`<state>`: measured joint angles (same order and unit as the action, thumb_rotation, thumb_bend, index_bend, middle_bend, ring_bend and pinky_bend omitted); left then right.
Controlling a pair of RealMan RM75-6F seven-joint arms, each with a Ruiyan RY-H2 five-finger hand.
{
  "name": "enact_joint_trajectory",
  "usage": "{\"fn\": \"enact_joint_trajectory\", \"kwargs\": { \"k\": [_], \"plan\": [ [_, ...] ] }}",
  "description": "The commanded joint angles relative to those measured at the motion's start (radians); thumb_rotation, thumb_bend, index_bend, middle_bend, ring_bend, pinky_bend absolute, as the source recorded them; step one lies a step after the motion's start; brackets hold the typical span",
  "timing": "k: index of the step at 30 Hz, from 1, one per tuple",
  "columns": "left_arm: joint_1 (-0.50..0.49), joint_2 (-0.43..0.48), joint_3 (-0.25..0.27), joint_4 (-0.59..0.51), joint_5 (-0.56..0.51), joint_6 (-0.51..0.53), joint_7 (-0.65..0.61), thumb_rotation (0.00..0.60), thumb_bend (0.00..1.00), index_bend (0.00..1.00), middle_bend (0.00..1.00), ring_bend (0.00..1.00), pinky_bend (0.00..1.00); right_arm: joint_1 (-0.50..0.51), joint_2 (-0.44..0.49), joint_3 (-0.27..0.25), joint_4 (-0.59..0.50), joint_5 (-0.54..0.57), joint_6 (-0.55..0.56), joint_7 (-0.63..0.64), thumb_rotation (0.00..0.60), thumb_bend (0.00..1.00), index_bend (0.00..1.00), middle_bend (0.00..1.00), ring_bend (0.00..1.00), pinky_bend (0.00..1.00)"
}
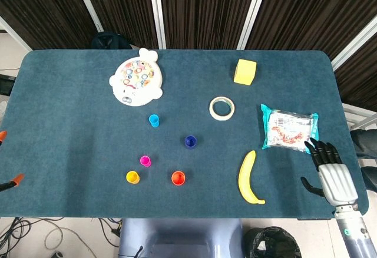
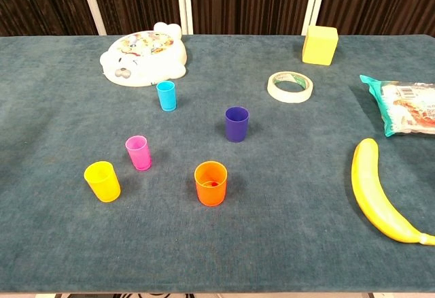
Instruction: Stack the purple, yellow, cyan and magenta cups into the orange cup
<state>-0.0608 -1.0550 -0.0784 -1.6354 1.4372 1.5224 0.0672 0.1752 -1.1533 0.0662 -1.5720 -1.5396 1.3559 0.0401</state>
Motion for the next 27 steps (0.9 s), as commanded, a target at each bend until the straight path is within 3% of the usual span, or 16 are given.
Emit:
{"fn": "enact_joint_trajectory", "kwargs": {
  "k": [1,6,13,20,27],
  "plan": [
    [0.0,-0.002,0.0,-0.001,-0.002,0.0,0.003,0.6,0.0,0.0,0.0,0.0,0.05,0.108,0.052,0.036,-0.039,0.028,-0.154,0.053,0.6,0.36,0.0,0.0,0.01,0.0],
    [0.002,-0.003,-0.001,-0.004,-0.002,0.004,0.005,0.6,0.0,0.0,0.0,0.0,0.05,0.23,0.078,0.09,-0.083,0.095,-0.337,0.094,0.6,0.36,0.0,0.0,0.01,0.0],
    [0.001,-0.004,0.0,-0.004,-0.004,-0.001,0.007,0.6,0.0,0.0,0.0,0.0,0.05,0.379,0.03,0.149,-0.103,0.206,-0.526,0.01,0.6,0.36,0.0,0.0,0.01,0.0],
    [-0.002,-0.004,-0.003,0.0,-0.013,-0.008,0.004,0.6,0.0,0.0,0.0,0.0,0.05,0.494,-0.105,0.195,-0.051,0.371,-0.616,-0.073,0.6,0.36,0.0,0.0,0.01,0.0],
    [-0.007,-0.007,-0.004,0.006,-0.023,-0.023,0.006,0.6,0.0,0.0,0.0,0.0,0.05,0.581,-0.213,0.198,-0.008,0.496,-0.642,-0.191,0.6,0.36,0.02,0.0,0.01,0.0]
  ]
}}
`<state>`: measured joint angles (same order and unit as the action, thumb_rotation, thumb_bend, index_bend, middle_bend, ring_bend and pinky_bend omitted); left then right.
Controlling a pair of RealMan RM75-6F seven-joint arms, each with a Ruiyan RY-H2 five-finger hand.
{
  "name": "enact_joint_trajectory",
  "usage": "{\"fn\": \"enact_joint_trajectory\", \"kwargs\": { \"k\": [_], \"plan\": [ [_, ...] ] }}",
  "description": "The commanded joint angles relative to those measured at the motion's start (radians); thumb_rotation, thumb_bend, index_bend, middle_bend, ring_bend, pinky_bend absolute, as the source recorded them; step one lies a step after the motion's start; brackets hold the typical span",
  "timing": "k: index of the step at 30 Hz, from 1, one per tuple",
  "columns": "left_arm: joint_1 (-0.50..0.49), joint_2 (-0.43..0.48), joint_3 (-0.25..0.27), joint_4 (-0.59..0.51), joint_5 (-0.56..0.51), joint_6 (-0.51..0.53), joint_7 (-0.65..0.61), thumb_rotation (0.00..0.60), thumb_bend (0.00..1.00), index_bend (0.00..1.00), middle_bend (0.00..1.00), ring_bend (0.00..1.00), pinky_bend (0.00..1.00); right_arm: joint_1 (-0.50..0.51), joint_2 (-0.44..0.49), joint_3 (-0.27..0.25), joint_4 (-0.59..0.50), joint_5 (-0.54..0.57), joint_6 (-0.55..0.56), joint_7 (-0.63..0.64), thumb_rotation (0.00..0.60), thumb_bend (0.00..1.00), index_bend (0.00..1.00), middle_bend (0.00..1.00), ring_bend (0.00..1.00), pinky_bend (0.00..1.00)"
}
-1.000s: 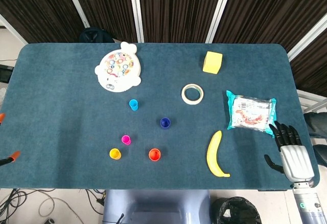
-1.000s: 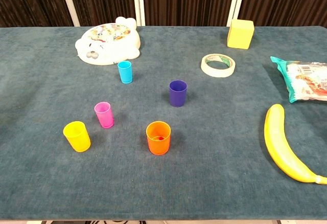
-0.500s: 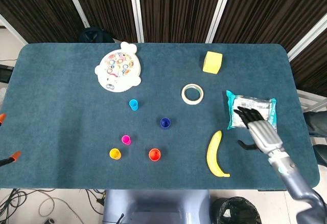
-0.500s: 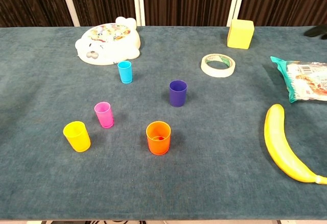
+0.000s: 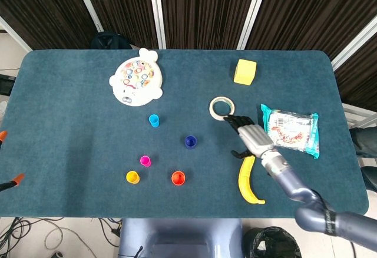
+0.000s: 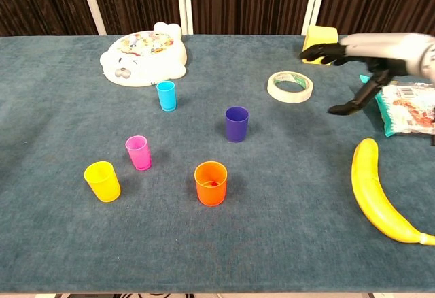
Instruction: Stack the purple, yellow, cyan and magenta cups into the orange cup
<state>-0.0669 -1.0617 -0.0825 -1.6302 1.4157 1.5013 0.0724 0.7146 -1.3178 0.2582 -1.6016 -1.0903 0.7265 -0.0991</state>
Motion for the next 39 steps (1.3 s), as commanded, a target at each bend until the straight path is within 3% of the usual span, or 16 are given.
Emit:
{"fn": "enact_joint_trajectory", "kwargs": {
  "k": [1,8,17,39],
  "plan": [
    [-0.002,-0.001,0.0,0.001,-0.002,-0.003,0.001,0.6,0.0,0.0,0.0,0.0,0.05,0.057,-0.068,0.005,0.024,0.064,-0.01,-0.074,0.6,0.36,0.03,0.0,0.01,0.0],
    [-0.002,-0.001,-0.001,0.0,-0.004,-0.004,-0.002,0.6,0.0,0.0,0.0,0.0,0.05,0.122,-0.162,0.004,0.049,0.145,0.018,-0.173,0.6,0.36,0.11,0.0,0.01,0.0],
    [-0.005,-0.001,-0.001,0.002,-0.008,-0.012,-0.003,0.6,0.0,0.0,0.0,0.0,0.05,0.187,-0.245,-0.004,0.089,0.257,0.041,-0.265,0.6,0.36,0.14,0.0,0.01,0.0],
    [-0.007,-0.004,-0.002,0.005,-0.014,-0.017,-0.002,0.6,0.0,0.0,0.0,0.0,0.05,0.282,-0.366,0.009,0.22,0.373,0.056,-0.324,0.6,0.36,0.34,0.0,0.01,0.0]
  ]
}}
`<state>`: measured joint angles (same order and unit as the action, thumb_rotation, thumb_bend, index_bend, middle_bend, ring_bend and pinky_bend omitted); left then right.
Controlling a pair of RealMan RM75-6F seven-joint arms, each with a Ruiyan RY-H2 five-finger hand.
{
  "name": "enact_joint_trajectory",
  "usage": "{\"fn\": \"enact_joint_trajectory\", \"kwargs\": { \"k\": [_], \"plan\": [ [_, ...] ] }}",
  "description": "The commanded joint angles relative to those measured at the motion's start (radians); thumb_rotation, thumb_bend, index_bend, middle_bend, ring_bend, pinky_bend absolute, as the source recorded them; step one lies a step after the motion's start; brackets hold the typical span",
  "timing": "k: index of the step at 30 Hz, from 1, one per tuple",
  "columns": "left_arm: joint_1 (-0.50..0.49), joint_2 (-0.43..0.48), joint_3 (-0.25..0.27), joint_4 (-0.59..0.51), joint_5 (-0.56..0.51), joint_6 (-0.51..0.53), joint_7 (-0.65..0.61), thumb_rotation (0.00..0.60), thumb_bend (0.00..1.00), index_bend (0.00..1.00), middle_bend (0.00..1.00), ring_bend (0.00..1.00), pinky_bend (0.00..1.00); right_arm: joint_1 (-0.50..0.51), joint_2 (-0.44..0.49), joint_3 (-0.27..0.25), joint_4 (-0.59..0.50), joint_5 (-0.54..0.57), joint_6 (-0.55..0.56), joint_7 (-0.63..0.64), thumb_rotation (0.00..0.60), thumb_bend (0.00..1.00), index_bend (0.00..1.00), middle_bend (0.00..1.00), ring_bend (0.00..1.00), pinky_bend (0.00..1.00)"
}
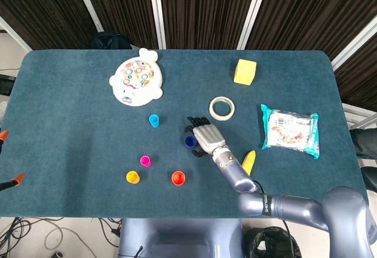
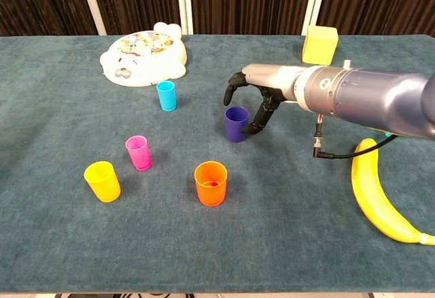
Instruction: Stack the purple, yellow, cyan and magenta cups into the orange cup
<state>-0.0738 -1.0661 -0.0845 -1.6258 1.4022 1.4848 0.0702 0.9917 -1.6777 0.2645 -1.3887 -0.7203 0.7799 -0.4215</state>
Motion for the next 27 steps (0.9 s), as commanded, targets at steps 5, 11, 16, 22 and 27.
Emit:
{"fn": "enact_joint_trajectory", "kwargs": {
  "k": [5,11,16,22,27],
  "plan": [
    [0.0,-0.001,-0.001,0.001,-0.001,0.001,0.001,0.6,0.0,0.0,0.0,0.0,0.05,0.013,-0.017,0.007,0.024,0.009,0.014,-0.001,0.6,0.36,0.38,0.0,0.01,0.0],
    [0.0,-0.001,0.0,0.001,-0.001,0.0,0.003,0.6,0.0,0.0,0.0,0.0,0.05,0.016,-0.011,0.0,0.023,0.023,0.01,-0.008,0.6,0.38,0.41,0.0,0.01,0.0],
    [-0.001,-0.003,0.003,-0.001,0.005,0.001,0.007,0.6,0.0,0.0,0.0,0.0,0.05,0.02,-0.01,0.0,0.02,0.032,0.009,-0.006,0.6,0.39,0.45,0.0,0.01,0.0],
    [0.0,-0.003,0.001,0.0,0.002,0.002,0.008,0.6,0.0,0.0,0.0,0.0,0.05,0.022,-0.006,0.0,0.015,0.035,0.008,-0.001,0.6,0.4,0.49,0.0,0.01,0.0],
    [-0.001,-0.004,0.003,0.0,0.005,0.001,0.009,0.6,0.0,0.0,0.0,0.0,0.05,0.021,0.012,0.009,-0.008,0.028,0.015,0.01,0.6,0.41,0.5,0.0,0.02,0.0]
  ]
}}
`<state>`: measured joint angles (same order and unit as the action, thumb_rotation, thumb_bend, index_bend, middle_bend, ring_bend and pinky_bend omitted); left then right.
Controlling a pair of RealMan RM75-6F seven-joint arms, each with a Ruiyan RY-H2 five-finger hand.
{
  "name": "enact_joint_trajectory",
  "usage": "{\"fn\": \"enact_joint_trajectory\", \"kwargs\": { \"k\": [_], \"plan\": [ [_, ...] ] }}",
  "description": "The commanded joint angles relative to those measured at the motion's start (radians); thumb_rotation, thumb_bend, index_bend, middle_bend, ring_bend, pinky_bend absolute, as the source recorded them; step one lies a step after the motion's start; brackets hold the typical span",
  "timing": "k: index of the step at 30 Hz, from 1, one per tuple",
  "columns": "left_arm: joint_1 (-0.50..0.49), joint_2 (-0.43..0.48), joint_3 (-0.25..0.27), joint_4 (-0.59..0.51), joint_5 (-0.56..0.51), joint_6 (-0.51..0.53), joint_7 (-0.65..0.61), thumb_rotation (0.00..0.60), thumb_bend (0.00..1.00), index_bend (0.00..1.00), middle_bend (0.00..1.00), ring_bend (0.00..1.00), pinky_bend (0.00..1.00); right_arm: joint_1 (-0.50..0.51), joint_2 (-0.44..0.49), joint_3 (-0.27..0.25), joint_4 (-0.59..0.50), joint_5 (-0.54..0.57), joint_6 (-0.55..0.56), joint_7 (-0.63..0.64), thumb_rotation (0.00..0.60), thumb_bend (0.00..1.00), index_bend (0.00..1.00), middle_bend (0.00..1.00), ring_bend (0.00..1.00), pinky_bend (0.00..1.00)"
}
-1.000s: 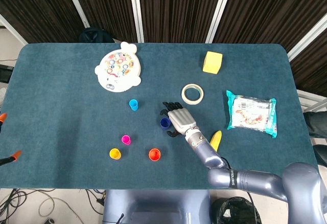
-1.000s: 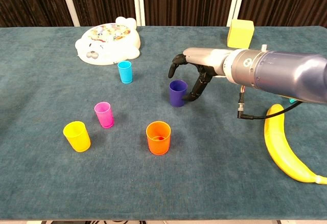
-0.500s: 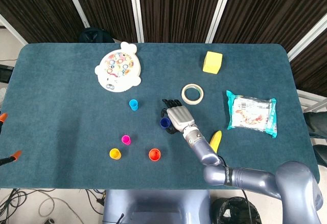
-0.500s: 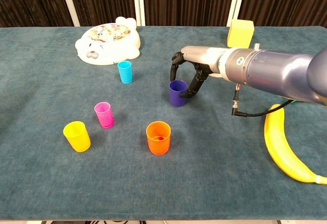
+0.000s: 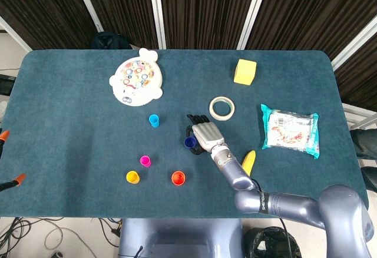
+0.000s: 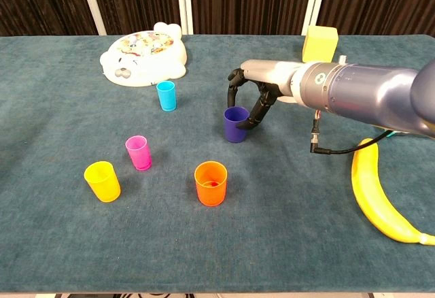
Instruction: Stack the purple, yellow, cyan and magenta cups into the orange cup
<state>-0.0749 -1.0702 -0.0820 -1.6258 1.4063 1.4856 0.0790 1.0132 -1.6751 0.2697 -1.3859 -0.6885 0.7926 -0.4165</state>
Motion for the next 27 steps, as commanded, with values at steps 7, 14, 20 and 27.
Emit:
{"fn": "enact_joint_trajectory", "kwargs": {
  "k": [7,14,20,27],
  "plan": [
    [0.003,0.002,-0.001,-0.001,0.0,0.007,-0.002,0.6,0.0,0.0,0.0,0.0,0.05,-0.03,0.118,-0.001,-0.148,-0.057,0.034,0.005,0.6,0.41,0.5,0.0,0.02,0.0],
    [0.006,0.004,-0.002,-0.006,0.0,0.013,0.001,0.6,0.0,0.0,0.0,0.0,0.05,-0.109,0.334,-0.06,-0.431,-0.151,0.071,-0.008,0.6,0.41,0.5,0.0,0.02,0.0],
    [0.006,-0.001,0.007,-0.012,0.015,0.016,0.015,0.6,0.0,0.0,0.0,0.0,0.05,-0.194,0.507,-0.117,-0.66,-0.293,0.099,0.02,0.6,0.41,0.5,0.0,0.02,0.0],
    [0.005,-0.007,0.01,-0.013,0.016,0.013,0.027,0.6,0.0,0.0,0.0,0.0,0.05,-0.245,0.55,-0.155,-0.743,-0.429,0.113,0.069,0.6,0.41,0.5,0.0,0.02,0.01]
  ]
}}
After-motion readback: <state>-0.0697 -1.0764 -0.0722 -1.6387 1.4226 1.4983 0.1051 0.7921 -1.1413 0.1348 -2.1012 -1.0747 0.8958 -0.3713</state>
